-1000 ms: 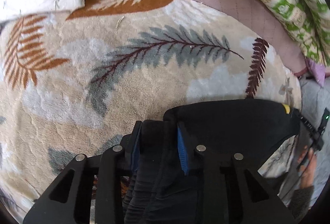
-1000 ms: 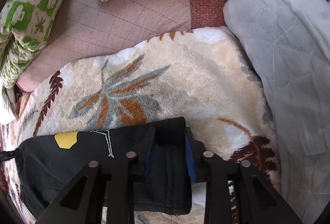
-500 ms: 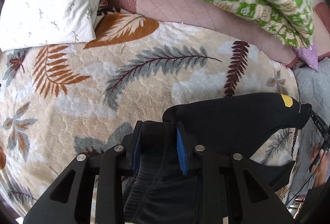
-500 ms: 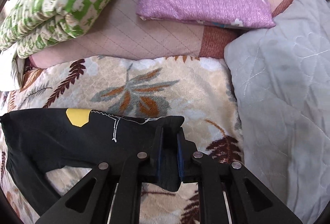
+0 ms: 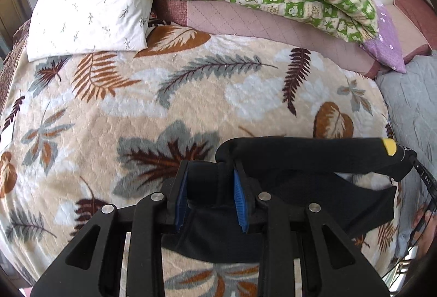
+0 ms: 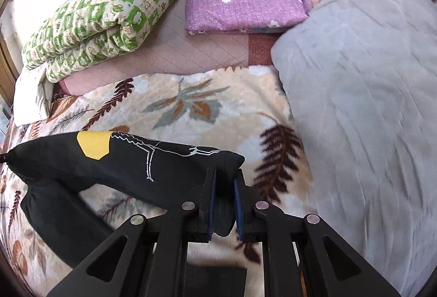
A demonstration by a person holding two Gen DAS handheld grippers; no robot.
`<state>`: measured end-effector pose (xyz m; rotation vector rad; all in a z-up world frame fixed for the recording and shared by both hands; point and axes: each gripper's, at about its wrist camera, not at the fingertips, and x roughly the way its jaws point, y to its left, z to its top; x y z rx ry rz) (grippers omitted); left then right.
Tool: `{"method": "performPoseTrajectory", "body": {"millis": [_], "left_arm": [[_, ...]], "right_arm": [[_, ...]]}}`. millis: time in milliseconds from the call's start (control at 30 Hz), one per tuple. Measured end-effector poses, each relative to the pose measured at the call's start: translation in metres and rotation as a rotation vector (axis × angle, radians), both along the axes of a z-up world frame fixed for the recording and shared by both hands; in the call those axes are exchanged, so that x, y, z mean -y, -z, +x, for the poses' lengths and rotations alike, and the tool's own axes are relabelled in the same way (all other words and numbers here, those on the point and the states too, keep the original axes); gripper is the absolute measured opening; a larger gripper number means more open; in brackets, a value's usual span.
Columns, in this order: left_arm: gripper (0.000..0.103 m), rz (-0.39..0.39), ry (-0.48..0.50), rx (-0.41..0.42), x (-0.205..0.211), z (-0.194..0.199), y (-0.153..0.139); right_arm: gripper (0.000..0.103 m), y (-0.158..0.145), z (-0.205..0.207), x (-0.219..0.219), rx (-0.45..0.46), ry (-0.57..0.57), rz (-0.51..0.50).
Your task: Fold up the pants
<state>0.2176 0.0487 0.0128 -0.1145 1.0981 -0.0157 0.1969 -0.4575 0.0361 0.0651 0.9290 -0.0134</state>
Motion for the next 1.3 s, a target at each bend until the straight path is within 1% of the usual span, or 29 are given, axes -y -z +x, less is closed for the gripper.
{"method": "performPoseTrajectory", "body": {"millis": [67, 200, 300, 400, 500, 600, 667, 733, 767, 800, 833, 900, 967, 1033, 1100, 1167, 1233, 1300], "left_arm": [[0.028, 0.005, 0.011, 0.006, 0.0, -0.015, 0.005], [0.028, -0.009, 0.02, -0.068, -0.003, -0.04, 0.032], [0.028, -0.036, 0.017, -0.094, -0.01, -0.056, 0.046], [0.028, -0.064, 0.02, -0.112, -0.016, -0.071, 0.056], [0.028, -0.064, 0.022, -0.127, -0.018, -0.078, 0.063], [0.028, -0.074, 0.018, -0.151, -0.023, -0.08, 0.071], [0.028, -0.064, 0.028, -0.172, -0.023, -0.081, 0.076], [0.028, -0.05, 0.046, -0.201, -0.021, -0.082, 0.082], [0.028, -0.054, 0.061, -0.214, -0.02, -0.083, 0.084], [0.028, -0.047, 0.073, -0.22, -0.018, -0.085, 0.084], [0.029, -0.036, 0.079, -0.213, -0.018, -0.088, 0.081], [0.029, -0.007, 0.108, -0.194, -0.017, -0.097, 0.072], [0.029, 0.0, 0.139, -0.198, -0.02, -0.104, 0.066], [0.029, -0.002, 0.146, -0.201, -0.028, -0.111, 0.057], [0.029, -0.033, 0.124, -0.182, -0.043, -0.113, 0.042], [0.03, -0.106, 0.074, -0.149, -0.061, -0.105, 0.025], [0.051, -0.18, 0.028, -0.134, -0.071, -0.09, 0.016], [0.055, -0.205, -0.004, -0.13, -0.072, -0.075, 0.014]], "right_arm": [[0.012, 0.002, -0.02, 0.002, 0.014, -0.003, 0.03], [0.012, 0.01, -0.06, 0.003, 0.032, -0.018, 0.083], [0.012, 0.02, -0.09, 0.005, 0.041, -0.01, 0.134], [0.012, 0.028, -0.119, 0.009, 0.057, 0.012, 0.2], [0.012, 0.034, -0.145, 0.012, 0.084, 0.024, 0.262], [0.012, 0.043, -0.157, 0.013, 0.066, 0.036, 0.273], [0.012, 0.054, -0.163, 0.017, 0.042, 0.054, 0.276], [0.026, 0.064, -0.168, 0.023, 0.013, 0.084, 0.286], [0.028, 0.068, -0.17, 0.026, -0.002, 0.094, 0.29], [0.033, 0.069, -0.172, 0.027, -0.004, 0.107, 0.283], [0.034, 0.068, -0.174, 0.028, -0.001, 0.111, 0.28], [0.034, 0.061, -0.178, 0.026, 0.005, 0.115, 0.27], [0.034, 0.051, -0.185, 0.024, 0.011, 0.108, 0.261], [0.042, 0.041, -0.192, 0.022, 0.002, 0.105, 0.236], [0.043, 0.029, -0.202, 0.02, 0.005, 0.101, 0.215], [0.043, 0.017, -0.211, 0.019, 0.022, 0.097, 0.222], [0.051, 0.004, -0.214, 0.016, 0.041, 0.095, 0.249], [0.053, -0.009, -0.209, 0.005, 0.055, 0.072, 0.27]]}}
